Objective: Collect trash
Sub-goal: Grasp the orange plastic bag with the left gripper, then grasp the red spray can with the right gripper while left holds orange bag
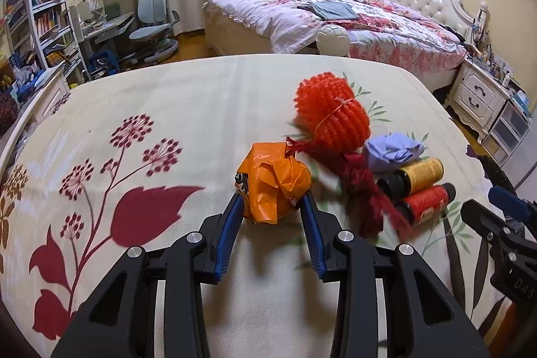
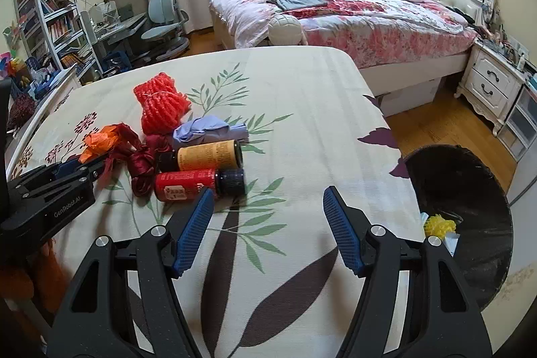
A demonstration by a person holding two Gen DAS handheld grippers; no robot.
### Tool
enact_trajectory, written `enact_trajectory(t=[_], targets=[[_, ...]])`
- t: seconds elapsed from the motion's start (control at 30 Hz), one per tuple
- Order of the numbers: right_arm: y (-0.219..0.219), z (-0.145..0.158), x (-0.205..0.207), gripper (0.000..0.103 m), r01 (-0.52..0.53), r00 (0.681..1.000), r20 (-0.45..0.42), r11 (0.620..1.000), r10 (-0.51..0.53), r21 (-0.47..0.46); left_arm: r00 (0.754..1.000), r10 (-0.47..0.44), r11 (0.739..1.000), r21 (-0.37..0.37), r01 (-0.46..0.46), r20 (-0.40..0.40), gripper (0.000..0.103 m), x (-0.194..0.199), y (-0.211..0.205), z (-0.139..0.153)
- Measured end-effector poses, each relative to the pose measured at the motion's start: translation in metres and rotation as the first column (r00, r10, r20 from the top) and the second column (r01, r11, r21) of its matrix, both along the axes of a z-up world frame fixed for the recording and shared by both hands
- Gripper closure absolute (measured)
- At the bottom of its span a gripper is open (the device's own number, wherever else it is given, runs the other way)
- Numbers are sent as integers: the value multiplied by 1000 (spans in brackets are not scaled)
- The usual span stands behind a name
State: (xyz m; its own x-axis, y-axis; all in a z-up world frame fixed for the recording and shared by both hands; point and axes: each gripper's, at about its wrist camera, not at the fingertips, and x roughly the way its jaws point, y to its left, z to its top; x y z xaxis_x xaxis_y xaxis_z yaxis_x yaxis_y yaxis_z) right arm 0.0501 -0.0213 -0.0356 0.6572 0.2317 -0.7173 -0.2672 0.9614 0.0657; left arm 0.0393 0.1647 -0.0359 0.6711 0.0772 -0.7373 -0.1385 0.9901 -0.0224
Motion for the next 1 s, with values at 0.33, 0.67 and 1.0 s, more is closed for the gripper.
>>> enact_trajectory(t=[0.33, 0.67, 1.0], targets=[[-6, -2, 26, 37, 82, 997, 1, 996, -82, -23, 998, 55, 998, 6, -55, -13, 65, -31, 28, -3], [3, -6, 14, 37, 29, 999, -44, 999, -31, -42, 996, 83, 997, -3, -83, -14, 65, -40, 41, -3], [3, -10, 25, 37, 71, 997, -24, 996, -72, -60, 996, 93, 996, 2, -93, -11, 65, -45, 41, -4]])
